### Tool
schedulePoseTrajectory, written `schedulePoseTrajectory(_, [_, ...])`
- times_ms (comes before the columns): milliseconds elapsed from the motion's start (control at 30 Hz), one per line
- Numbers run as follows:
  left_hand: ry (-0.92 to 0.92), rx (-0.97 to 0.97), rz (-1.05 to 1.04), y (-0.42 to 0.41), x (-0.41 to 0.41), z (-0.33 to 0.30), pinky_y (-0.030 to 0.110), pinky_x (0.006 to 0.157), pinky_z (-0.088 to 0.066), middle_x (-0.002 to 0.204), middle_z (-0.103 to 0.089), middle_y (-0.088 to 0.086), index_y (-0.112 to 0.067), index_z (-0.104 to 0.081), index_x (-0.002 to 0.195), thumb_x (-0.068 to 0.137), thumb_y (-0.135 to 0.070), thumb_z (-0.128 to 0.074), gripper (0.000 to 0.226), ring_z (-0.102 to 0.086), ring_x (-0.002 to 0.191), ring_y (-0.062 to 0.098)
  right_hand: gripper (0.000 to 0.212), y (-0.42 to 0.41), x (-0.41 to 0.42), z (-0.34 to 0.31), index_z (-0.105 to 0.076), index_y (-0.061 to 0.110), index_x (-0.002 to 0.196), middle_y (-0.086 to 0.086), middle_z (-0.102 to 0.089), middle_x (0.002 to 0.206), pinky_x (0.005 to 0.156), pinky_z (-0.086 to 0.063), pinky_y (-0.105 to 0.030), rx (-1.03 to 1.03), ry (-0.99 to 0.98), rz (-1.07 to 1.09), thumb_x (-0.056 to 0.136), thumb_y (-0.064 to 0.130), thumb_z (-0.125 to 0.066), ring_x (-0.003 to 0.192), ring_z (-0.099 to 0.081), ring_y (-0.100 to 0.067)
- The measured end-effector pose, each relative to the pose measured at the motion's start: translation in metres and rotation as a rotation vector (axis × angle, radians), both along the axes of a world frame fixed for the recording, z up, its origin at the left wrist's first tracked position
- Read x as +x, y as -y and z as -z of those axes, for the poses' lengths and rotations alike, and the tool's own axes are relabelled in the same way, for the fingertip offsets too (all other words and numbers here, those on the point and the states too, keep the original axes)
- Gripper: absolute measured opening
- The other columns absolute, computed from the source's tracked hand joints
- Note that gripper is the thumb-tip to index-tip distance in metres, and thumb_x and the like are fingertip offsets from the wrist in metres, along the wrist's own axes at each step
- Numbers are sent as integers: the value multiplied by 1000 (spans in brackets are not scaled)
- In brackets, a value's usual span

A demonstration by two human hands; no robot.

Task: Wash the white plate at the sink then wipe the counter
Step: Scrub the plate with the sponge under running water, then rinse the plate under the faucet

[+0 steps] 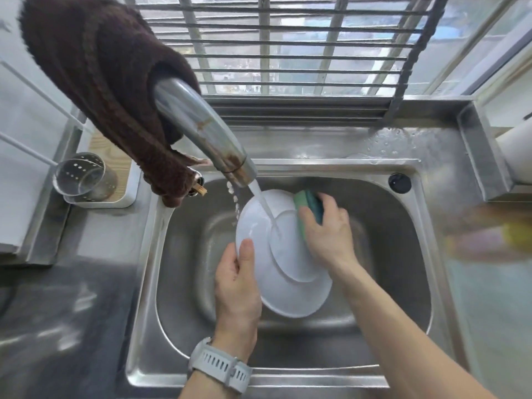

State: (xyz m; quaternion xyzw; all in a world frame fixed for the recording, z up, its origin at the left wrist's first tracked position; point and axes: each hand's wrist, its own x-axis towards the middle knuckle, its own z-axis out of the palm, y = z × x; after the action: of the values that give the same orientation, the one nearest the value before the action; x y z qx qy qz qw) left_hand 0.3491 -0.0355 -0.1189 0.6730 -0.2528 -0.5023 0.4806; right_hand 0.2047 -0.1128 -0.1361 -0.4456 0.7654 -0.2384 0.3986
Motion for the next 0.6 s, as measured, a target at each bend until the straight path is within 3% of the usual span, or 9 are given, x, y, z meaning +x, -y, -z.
schedulePoseTrajectory(67, [205, -47, 158, -2, -1, -3, 23, 56, -48, 72, -66, -2, -22, -62, 85, 99, -42, -58, 24, -56, 63, 6, 48, -5, 21, -8, -46, 33, 141, -6, -50, 124, 94, -35, -23, -80, 56, -60, 95, 42, -57, 114, -52, -18])
schedulePoseTrajectory(133, [336, -90, 256, -7, -4, -9, 17, 50, -40, 67, -60, -6, -22, -56, 82, 98, -37, -62, 23, -48, 56, 3, 45, -23, 30, -18, -47, 37, 138, 3, -52, 122, 86, -33, -8, -146, 115, -108, 95, 40, -59, 102, -49, 5])
schedulePoseTrajectory(200, [461, -145, 323, -13, -7, -14, 18, 47, -34, 60, -54, -11, -21, -50, 80, 99, -29, -62, 23, -47, 51, 7, 42, -45, 23, -28, -48, 44, 132, 13, -56, 120, 85, -37, -4, -160, 168, -112, 92, 40, -63, 104, -49, 14])
schedulePoseTrajectory(267, [585, -211, 427, -21, -8, -17, 28, 50, -38, 57, -51, -11, -24, -50, 87, 102, -27, -57, 16, -52, 53, 15, 41, -67, 5, -34, -51, 49, 123, 21, -63, 112, 87, -47, -16, -98, 250, -84, 87, 44, -70, 105, -57, 9])
schedulePoseTrajectory(367, [751, -275, 612, -29, -11, -18, 41, 55, -45, 62, -57, -4, -26, -53, 97, 103, -29, -50, 7, -59, 60, 25, 49, -86, -24, -31, -53, 52, 115, 17, -69, 102, 81, -55, -33, 125, 296, -56, 71, 63, -70, 92, -65, -1])
schedulePoseTrajectory(467, [1011, -273, 779, -29, -16, -24, 39, 48, -46, 63, -59, 0, -25, -62, 98, 91, -15, -64, 13, -62, 59, 28, 47, -74, -51, -10, -51, 43, 118, 2, -67, 111, 88, -53, -40, 234, -47, -90, 78, 51, -73, 99, -64, -20])
schedulePoseTrajectory(533, [1131, -296, 851, -29, -16, -25, 35, 44, -46, 64, -60, -4, -26, -67, 97, 81, -9, -71, 25, -63, 58, 22, 53, -53, -65, 7, -48, 30, 130, -13, -60, 118, 89, -49, -42, 296, -292, -125, 84, 46, -69, 109, -60, -35])
schedulePoseTrajectory(600, [1198, -367, 885, -29, -14, -26, 32, 44, -44, 70, -64, -8, -25, -69, 98, 77, -8, -77, 28, -65, 62, 15, 56, -31, -68, 21, -46, 23, 137, -20, -56, 122, 89, -46, -44, 333, -400, -126, 89, 45, -63, 113, -57, -42])
